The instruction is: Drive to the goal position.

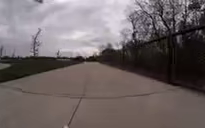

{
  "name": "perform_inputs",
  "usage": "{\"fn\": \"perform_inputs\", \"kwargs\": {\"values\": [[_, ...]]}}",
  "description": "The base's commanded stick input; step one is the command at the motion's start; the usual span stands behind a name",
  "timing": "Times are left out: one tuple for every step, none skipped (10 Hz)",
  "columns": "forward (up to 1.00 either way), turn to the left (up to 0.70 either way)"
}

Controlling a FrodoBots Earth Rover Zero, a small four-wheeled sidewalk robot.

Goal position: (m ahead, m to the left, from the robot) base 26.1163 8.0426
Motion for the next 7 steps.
{"fn": "perform_inputs", "kwargs": {"values": [[1.0,0.0],[1.0,0.0],[1.0,0.0],[1.0,0.0],[1.0,0.0],[1.0,0.0],[1.0,0.0]]}}
